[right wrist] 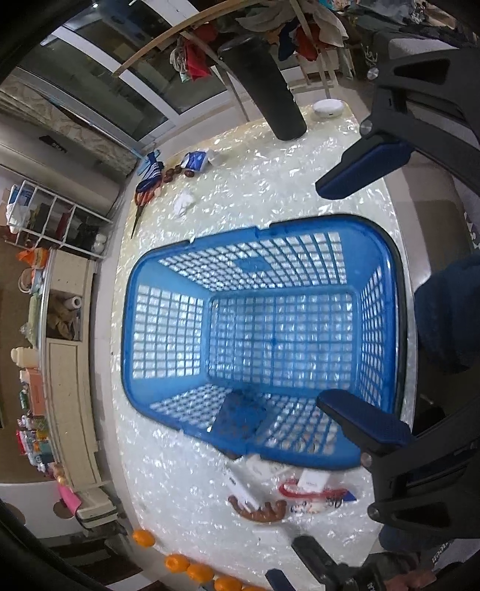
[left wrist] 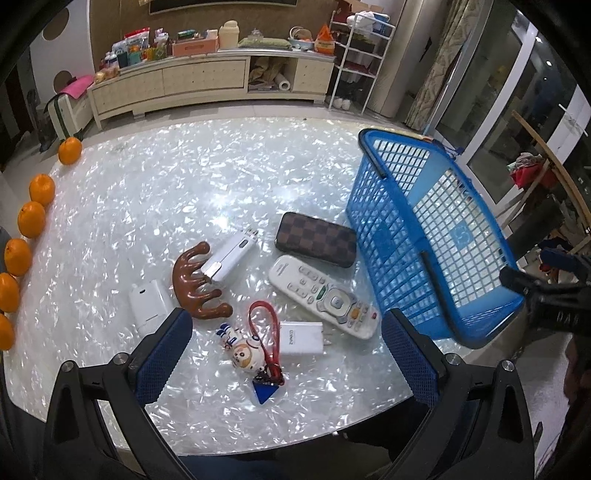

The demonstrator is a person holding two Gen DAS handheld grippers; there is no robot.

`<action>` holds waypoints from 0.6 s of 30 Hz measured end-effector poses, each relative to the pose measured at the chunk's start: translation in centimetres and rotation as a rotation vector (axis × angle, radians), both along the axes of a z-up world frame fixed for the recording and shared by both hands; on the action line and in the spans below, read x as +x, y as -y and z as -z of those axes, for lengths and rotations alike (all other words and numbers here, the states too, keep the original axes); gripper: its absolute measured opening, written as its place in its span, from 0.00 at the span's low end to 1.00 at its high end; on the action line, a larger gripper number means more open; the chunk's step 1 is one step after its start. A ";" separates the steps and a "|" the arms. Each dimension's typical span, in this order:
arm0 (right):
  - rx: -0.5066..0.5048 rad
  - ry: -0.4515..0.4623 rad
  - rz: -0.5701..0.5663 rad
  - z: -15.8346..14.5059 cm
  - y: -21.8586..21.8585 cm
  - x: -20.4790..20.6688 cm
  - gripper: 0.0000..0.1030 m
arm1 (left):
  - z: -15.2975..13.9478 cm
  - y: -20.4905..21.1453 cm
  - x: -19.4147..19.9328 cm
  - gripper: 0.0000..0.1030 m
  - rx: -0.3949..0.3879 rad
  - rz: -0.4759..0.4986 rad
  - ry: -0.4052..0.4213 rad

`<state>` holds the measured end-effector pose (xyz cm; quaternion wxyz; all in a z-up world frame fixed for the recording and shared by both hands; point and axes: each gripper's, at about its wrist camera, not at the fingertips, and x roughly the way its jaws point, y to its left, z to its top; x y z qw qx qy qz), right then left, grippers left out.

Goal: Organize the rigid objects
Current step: 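Lift and pull the blue basket toward the small objects with the right tool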

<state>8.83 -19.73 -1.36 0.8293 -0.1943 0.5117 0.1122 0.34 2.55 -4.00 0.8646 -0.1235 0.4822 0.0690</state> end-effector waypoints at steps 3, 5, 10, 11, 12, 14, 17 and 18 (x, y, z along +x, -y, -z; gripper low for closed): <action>-0.002 -0.023 0.003 0.5 0.4 0.9 1.00 | 0.6 -0.4 0.2 1.00 -0.005 -0.007 -0.011; -0.015 -0.033 0.002 0.9 0.7 1.6 1.00 | 1.1 -0.6 0.3 1.00 0.000 -0.006 -0.023; -0.047 -0.086 0.017 2.2 1.6 3.2 1.00 | 2.2 -1.1 0.6 1.00 0.001 -0.008 -0.046; -0.054 -0.095 0.022 2.5 1.8 3.4 1.00 | 2.5 -1.2 0.7 1.00 -0.001 -0.010 -0.052; -0.053 -0.105 0.022 2.7 2.0 3.7 1.00 | 2.7 -1.3 0.8 1.00 -0.002 -0.012 -0.056; -0.042 -0.132 0.020 3.0 2.3 4.1 1.00 | 3.2 -1.4 0.9 1.00 -0.006 -0.012 -0.064; -0.012 -0.185 0.018 3.9 2.7 4.7 1.00 | 3.7 -1.2 1.2 1.00 -0.007 -0.006 -0.077; -0.010 -0.201 0.017 4.2 2.8 4.8 0.95 | 3.8 -1.2 1.2 1.00 -0.008 -0.005 -0.080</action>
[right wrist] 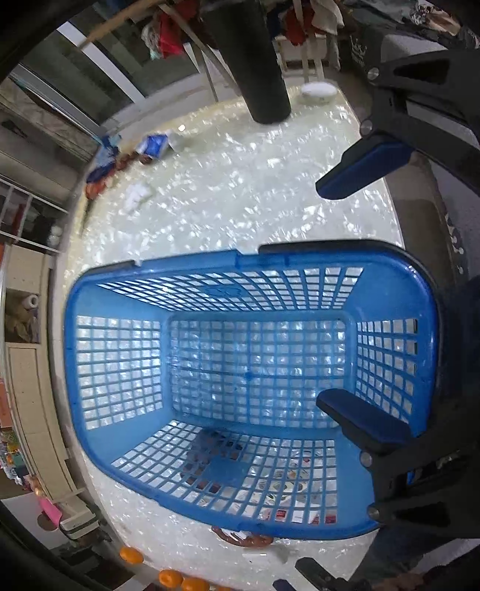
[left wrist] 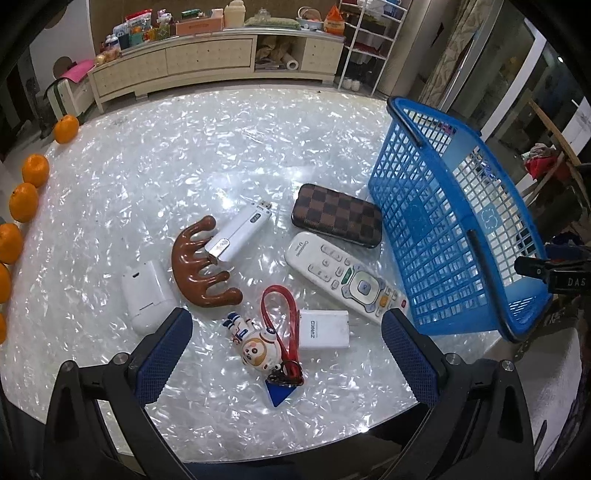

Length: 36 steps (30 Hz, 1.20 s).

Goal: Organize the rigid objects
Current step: 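Lift and pull the blue basket toward the small objects with the right tool, then move the left tool to the white ZUNKO charger while the right tool holds the basket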

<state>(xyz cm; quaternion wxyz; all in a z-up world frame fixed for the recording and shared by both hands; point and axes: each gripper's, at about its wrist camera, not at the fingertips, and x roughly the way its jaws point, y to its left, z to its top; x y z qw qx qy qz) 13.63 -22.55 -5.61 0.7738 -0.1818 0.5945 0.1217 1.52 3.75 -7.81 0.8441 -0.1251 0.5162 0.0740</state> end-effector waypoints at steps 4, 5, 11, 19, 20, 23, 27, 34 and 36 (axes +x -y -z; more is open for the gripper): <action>0.004 -0.050 -0.001 1.2 0.3 0.5 0.72 | 0.6 0.2 0.0 1.00 -0.005 0.002 -0.007; -0.004 -0.064 -0.003 1.5 0.3 0.6 0.71 | 0.7 0.2 0.0 1.00 -0.008 0.003 -0.009; 0.000 -0.107 -0.017 2.4 0.2 0.8 0.55 | 1.5 0.2 -0.1 1.00 -0.016 0.007 -0.023; 0.019 -0.150 0.007 3.8 2.0 1.4 0.24 | 2.0 -0.4 -0.2 1.00 -0.022 -0.001 -0.035; 0.027 -0.158 0.016 4.0 2.5 1.5 0.16 | 2.1 -0.6 -0.3 1.00 -0.021 -0.001 -0.037; 0.058 -0.172 0.034 4.4 3.5 1.8 0.12 | 2.4 -1.1 -0.4 1.00 -0.020 -0.010 -0.045; 0.068 -0.169 0.044 4.6 4.0 2.2 0.08 | 3.0 -2.0 -0.8 1.00 -0.037 -0.033 -0.058; 0.105 -0.182 0.075 5.4 5.8 4.2 0.07 | 4.7 -3.2 -0.9 1.00 -0.122 -0.057 -0.109; 0.111 -0.186 0.075 5.6 6.3 4.7 0.07 | 5.0 -3.1 -0.6 1.00 -0.139 -0.051 -0.134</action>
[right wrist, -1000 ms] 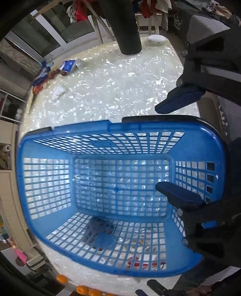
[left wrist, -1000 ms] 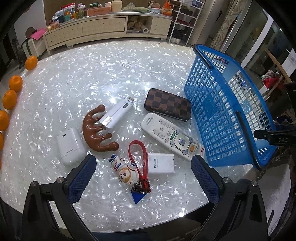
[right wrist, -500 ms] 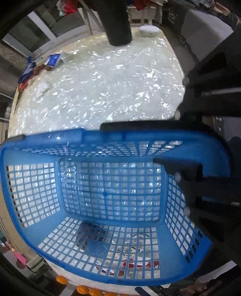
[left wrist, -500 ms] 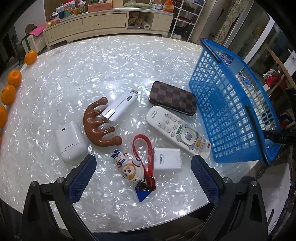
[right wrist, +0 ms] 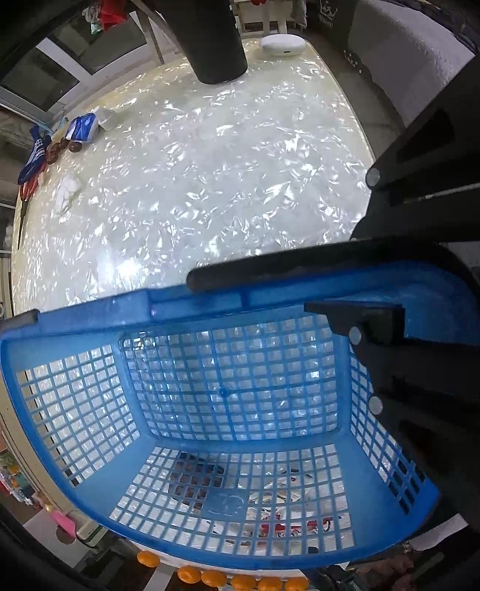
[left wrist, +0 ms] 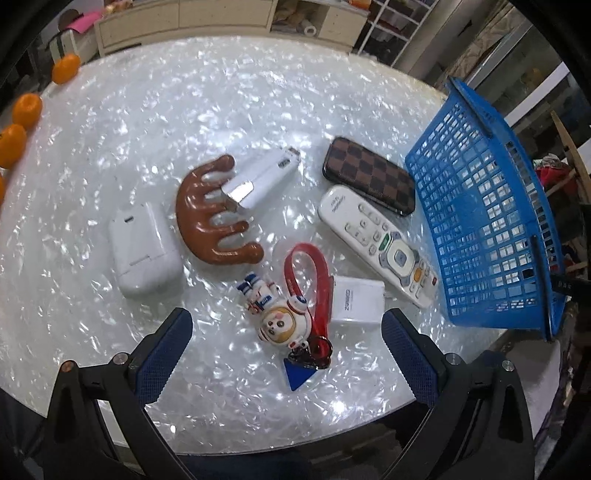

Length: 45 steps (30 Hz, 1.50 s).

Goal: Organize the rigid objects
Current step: 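Move the left tool to the white ZUNKO charger while the right tool holds the basket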

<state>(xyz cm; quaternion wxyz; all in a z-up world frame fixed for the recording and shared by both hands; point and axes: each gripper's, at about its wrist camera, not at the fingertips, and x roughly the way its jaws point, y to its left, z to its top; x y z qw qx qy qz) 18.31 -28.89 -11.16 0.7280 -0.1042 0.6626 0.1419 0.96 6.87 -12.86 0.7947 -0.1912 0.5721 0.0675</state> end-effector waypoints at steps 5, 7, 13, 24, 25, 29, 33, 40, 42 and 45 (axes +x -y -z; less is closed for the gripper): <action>0.008 -0.008 0.004 0.8 0.1 0.4 0.07 | 1.5 0.2 1.0 1.00 -0.087 -0.025 -0.046; 0.010 -0.014 0.001 1.3 0.1 0.7 0.07 | 1.8 0.9 1.4 1.00 -0.067 -0.009 -0.051; 0.047 -0.022 0.007 1.8 1.0 1.8 0.07 | 1.8 3.5 3.4 1.00 0.025 0.095 -0.057; 0.090 -0.031 0.006 1.3 1.3 1.3 0.07 | 3.7 6.9 7.0 0.99 0.118 0.211 -0.106; 0.091 -0.030 0.006 1.5 0.8 0.7 0.07 | 3.9 7.1 7.3 0.98 0.130 0.220 -0.109; 0.102 -0.033 0.005 1.6 0.5 0.2 0.07 | 4.2 8.1 8.1 0.90 0.176 0.239 -0.115; 0.112 -0.031 0.007 1.4 1.1 0.0 0.07 | 4.9 9.9 9.0 0.84 0.231 0.300 -0.145; 0.128 -0.034 0.014 1.3 1.5 0.3 0.07 | 5.7 12.0 9.7 0.69 0.234 0.326 -0.149; 0.129 -0.034 0.014 1.3 1.6 0.4 0.07 | 5.6 11.9 9.6 0.67 0.216 0.324 -0.142; 0.132 -0.035 0.018 1.3 1.6 0.5 0.07 | 5.3 11.6 9.8 0.66 0.180 0.303 -0.123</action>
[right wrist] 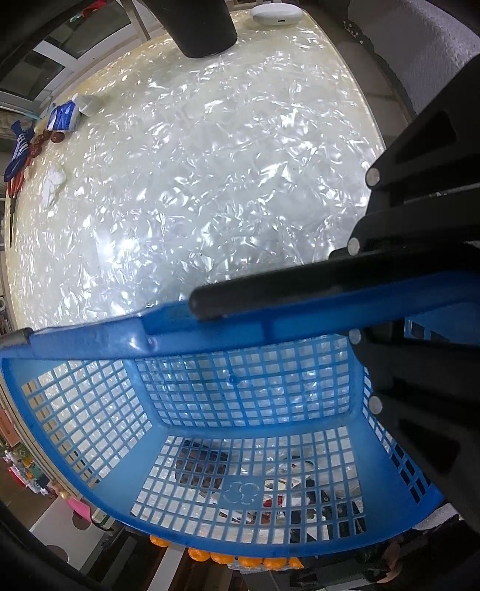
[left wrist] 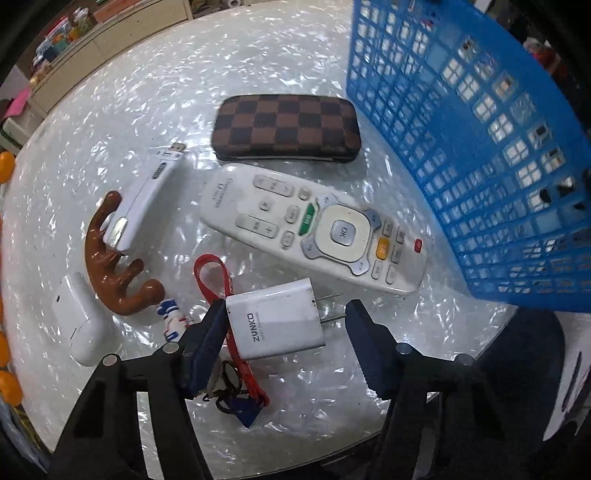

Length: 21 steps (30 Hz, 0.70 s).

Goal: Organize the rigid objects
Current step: 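Move the left tool to the white ZUNKO charger while the right tool holds the basket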

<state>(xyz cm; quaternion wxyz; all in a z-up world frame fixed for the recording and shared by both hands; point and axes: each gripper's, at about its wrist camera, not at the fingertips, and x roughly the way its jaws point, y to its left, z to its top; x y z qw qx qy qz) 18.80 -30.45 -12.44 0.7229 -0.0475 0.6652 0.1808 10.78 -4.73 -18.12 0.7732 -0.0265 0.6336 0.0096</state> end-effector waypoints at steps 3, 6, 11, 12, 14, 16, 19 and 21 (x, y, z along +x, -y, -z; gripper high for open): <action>0.006 -0.001 0.003 0.0 0.1 0.2 0.07 | -0.8 -0.9 0.0 0.66 -0.038 -0.029 0.026; 0.005 -0.001 0.003 0.0 0.1 0.2 0.07 | -1.8 -1.3 0.0 0.66 -0.059 -0.043 0.049; 0.005 -0.001 0.006 0.0 0.0 0.3 0.07 | -3.6 -3.0 -1.2 0.66 -0.079 -0.050 0.075; 0.004 -0.001 0.006 0.0 0.0 0.4 0.07 | -4.1 -3.3 -1.6 0.66 -0.082 -0.050 0.081; 0.002 0.004 0.004 -0.2 0.1 0.4 0.07 | -4.7 -3.9 -1.8 0.66 -0.094 -0.051 0.096; -0.002 0.009 0.000 -0.3 -0.1 0.3 0.07 | -5.4 -4.4 -2.2 0.66 -0.111 -0.040 0.109; -0.005 0.011 -0.002 -0.4 -0.2 0.3 0.07 | -4.7 -5.2 -2.5 0.66 -0.103 -0.045 0.090; -0.005 0.013 -0.002 -0.4 -0.1 0.1 0.07 | -4.1 -5.8 -3.1 0.66 -0.123 -0.053 0.079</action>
